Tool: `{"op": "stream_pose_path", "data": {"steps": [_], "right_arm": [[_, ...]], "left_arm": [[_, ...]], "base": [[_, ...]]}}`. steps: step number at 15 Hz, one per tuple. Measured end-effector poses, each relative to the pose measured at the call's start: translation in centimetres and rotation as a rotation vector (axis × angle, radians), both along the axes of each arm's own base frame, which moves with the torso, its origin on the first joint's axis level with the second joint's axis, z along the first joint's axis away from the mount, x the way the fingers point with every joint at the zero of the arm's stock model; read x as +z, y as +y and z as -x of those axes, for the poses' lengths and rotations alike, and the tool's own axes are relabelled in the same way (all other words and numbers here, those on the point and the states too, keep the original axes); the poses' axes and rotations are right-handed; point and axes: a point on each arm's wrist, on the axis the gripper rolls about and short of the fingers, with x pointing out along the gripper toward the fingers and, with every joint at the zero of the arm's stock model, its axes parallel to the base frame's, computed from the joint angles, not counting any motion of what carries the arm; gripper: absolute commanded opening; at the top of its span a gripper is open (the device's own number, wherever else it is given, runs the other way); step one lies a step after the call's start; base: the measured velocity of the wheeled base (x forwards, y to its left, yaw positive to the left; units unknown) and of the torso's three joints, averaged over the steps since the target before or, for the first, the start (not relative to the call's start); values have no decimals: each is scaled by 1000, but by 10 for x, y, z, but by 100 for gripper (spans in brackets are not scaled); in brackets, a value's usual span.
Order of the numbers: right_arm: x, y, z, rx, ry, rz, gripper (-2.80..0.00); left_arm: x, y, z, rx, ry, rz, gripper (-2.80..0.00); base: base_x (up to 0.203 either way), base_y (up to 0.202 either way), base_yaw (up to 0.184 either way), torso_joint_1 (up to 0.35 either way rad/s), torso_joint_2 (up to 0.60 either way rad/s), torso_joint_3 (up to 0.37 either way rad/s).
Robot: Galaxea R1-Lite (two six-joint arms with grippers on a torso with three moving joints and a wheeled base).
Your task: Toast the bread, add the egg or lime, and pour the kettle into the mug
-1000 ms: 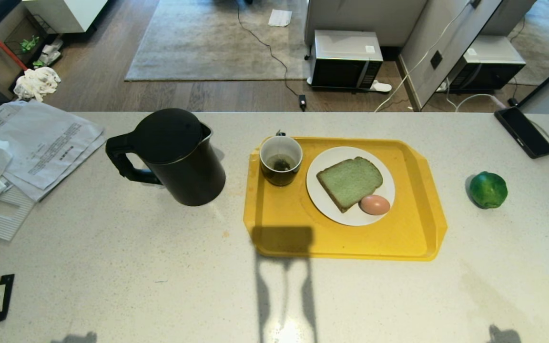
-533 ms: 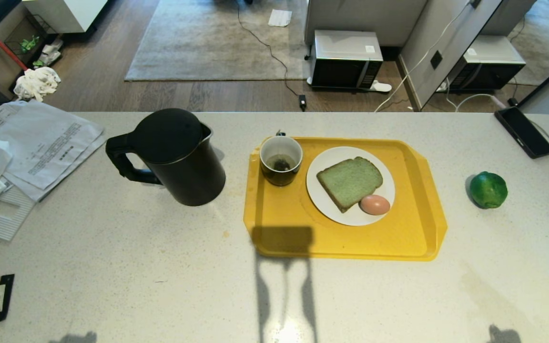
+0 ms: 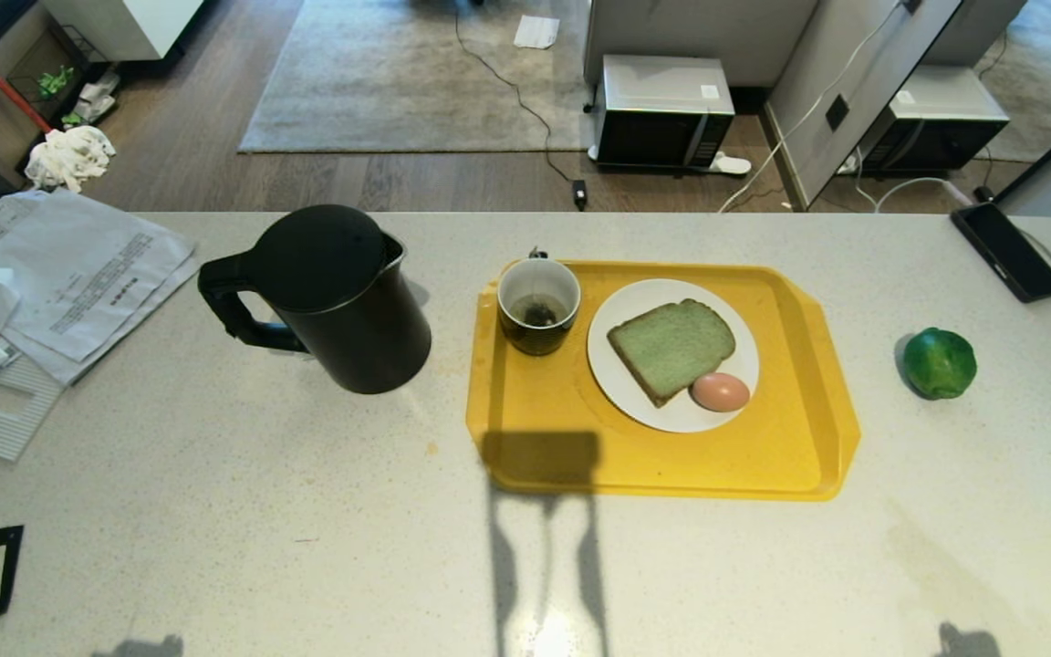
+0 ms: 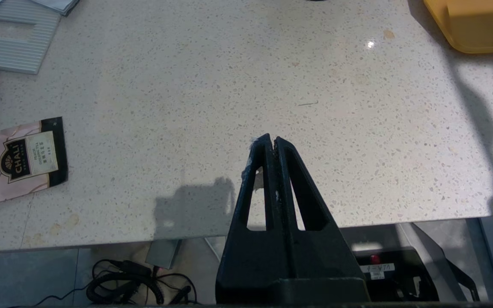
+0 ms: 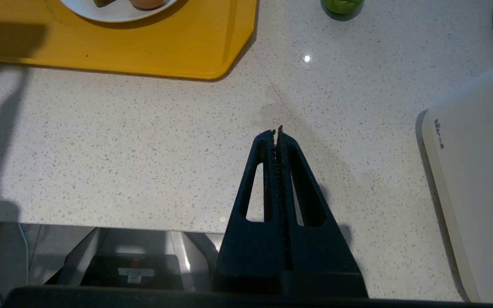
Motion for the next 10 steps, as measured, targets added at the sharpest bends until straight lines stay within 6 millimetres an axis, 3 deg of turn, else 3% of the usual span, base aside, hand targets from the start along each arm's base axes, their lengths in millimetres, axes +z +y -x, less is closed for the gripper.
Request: {"op": "stream_pose_path", "data": {"steps": [10], "right_arm": [[0, 0, 0, 0, 0, 0, -280]], "left_arm": [[0, 0, 0, 0, 1, 3, -280]], "base": [[0, 0, 0, -62, 125, 66]]}}
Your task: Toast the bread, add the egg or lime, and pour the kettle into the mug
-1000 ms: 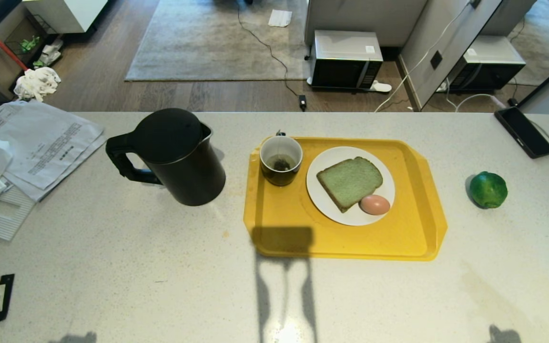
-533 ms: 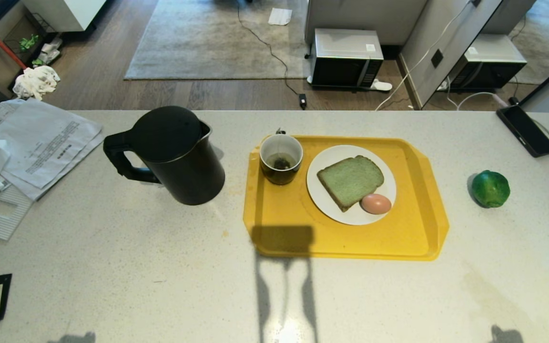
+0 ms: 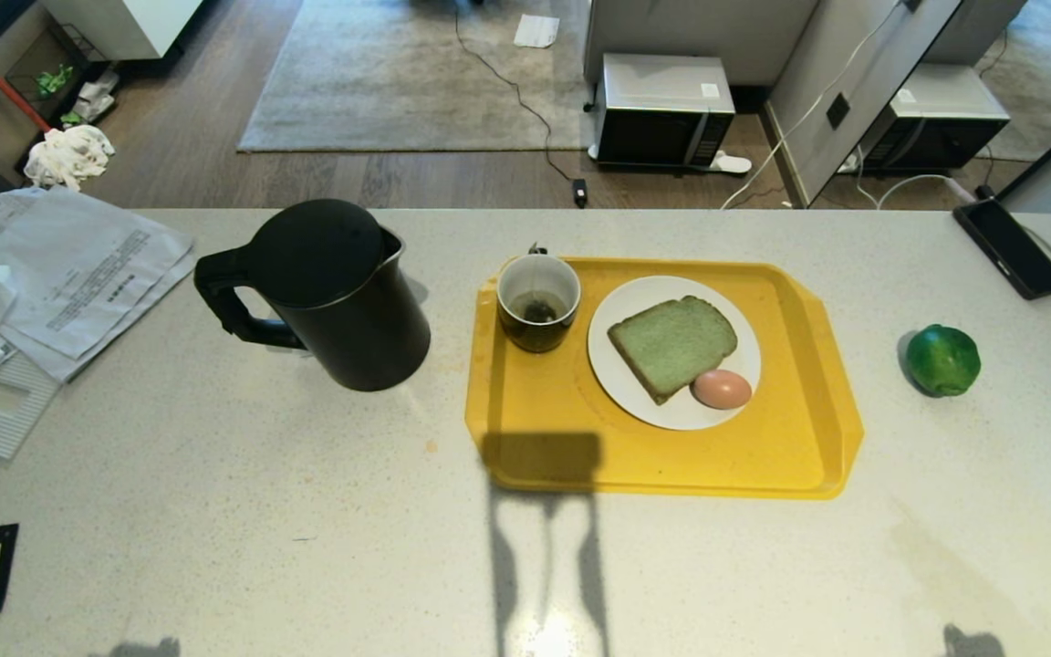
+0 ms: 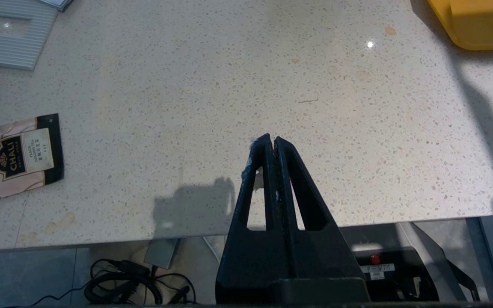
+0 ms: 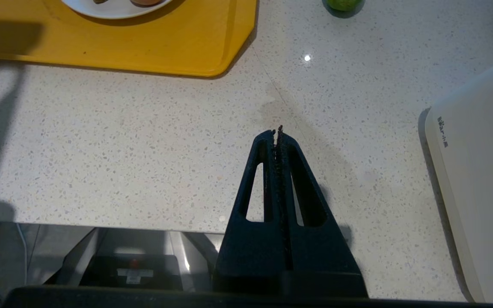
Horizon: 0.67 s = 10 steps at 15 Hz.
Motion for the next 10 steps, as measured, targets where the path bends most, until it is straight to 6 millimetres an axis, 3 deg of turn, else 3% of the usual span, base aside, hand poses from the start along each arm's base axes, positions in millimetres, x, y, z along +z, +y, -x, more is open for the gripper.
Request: {"op": "stream_pose_path", "data": {"steps": [10], "right_arm": [[0, 0, 0, -1, 0, 0, -280]], "left_arm": [[0, 0, 0, 0, 0, 0, -280]], "base": [[0, 0, 0, -63, 123, 63]]}}
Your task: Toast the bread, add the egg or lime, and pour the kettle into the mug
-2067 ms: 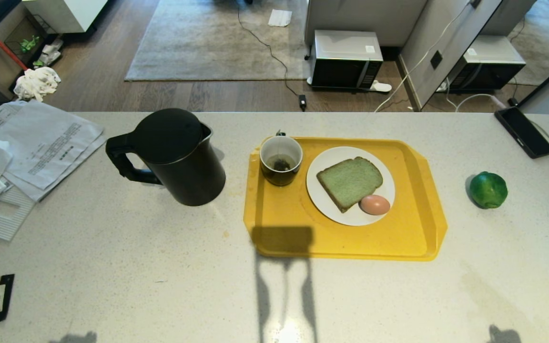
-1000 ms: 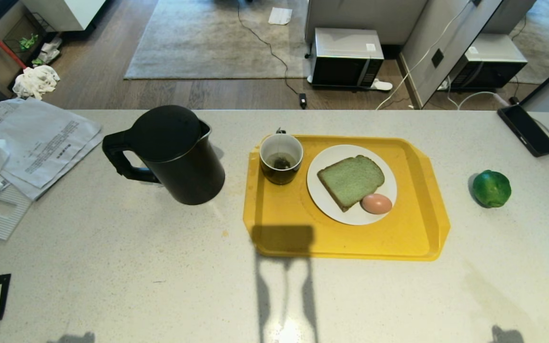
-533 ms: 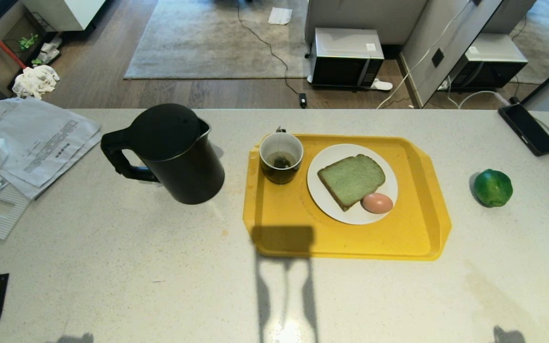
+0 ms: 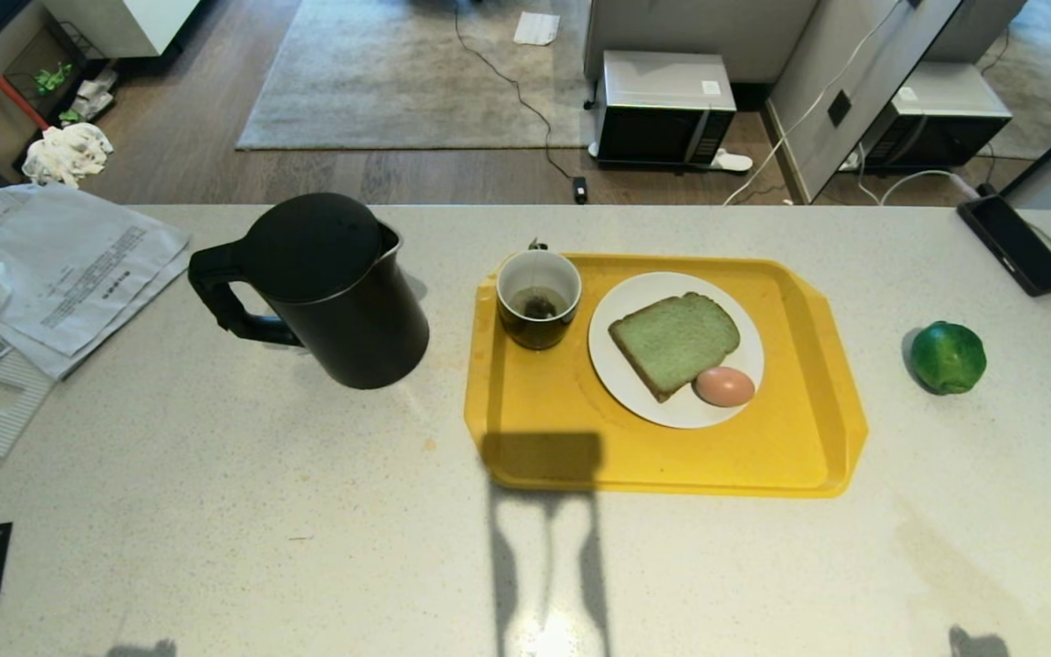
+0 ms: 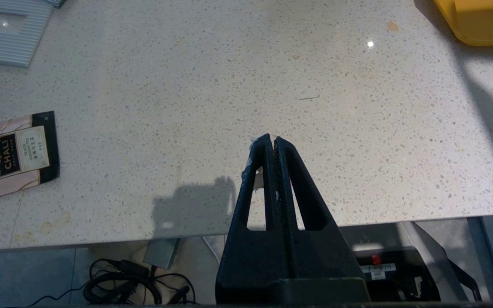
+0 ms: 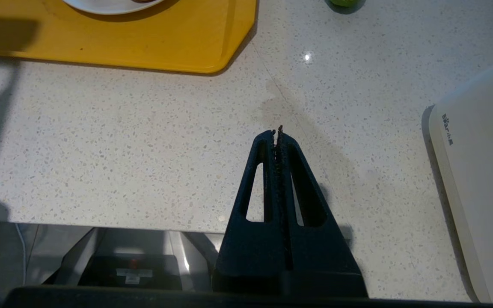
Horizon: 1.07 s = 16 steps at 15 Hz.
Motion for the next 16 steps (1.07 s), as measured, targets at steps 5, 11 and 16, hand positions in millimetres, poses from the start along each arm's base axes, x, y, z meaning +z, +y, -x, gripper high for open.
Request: {"op": "stream_pose_path", "data": {"steps": [5, 11, 16], "right_arm": [[0, 0, 0, 1, 0, 0, -280], [0, 0, 0, 1, 0, 0, -280], [0, 0, 0, 1, 0, 0, -280]], "left_arm": [[0, 0, 0, 0, 0, 0, -280], [0, 0, 0, 0, 0, 0, -280], [0, 0, 0, 0, 0, 0, -280]], "base": [[0, 0, 0, -58, 121, 61], [0, 0, 0, -57, 116, 64], [0, 0, 0, -58, 120, 58]]}}
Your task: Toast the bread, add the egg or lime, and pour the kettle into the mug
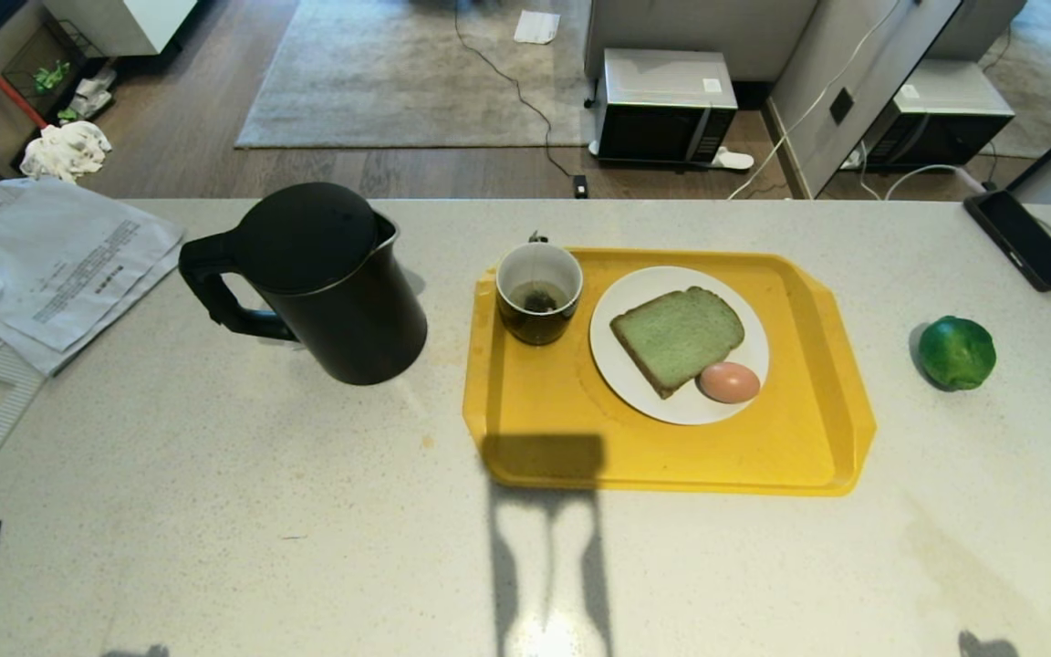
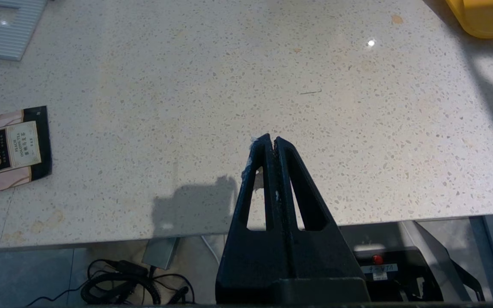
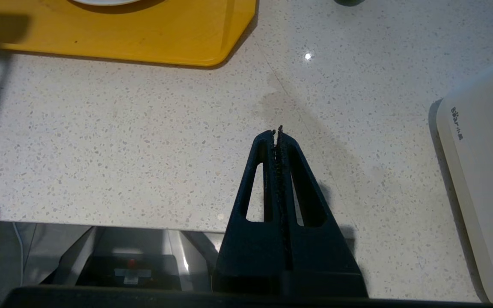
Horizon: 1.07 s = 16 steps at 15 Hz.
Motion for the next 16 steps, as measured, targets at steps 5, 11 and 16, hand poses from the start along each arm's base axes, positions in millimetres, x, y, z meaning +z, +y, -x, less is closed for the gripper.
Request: {"op": "stream_pose_path", "data": {"steps": [5, 11, 16], "right_arm": [[0, 0, 0, 0, 1, 0, -280], [0, 0, 0, 1, 0, 0, -280], [0, 0, 0, 0, 0, 0, -280]], "left_arm": [[0, 0, 0, 0, 0, -4, -280], [0, 0, 0, -1, 0, -7, -280], [0, 0, 0, 0, 0, -4, -280]], "base": [[0, 0, 0, -58, 111, 61], [0, 0, 0, -57, 119, 57], [0, 0, 0, -63, 132, 64]]}}
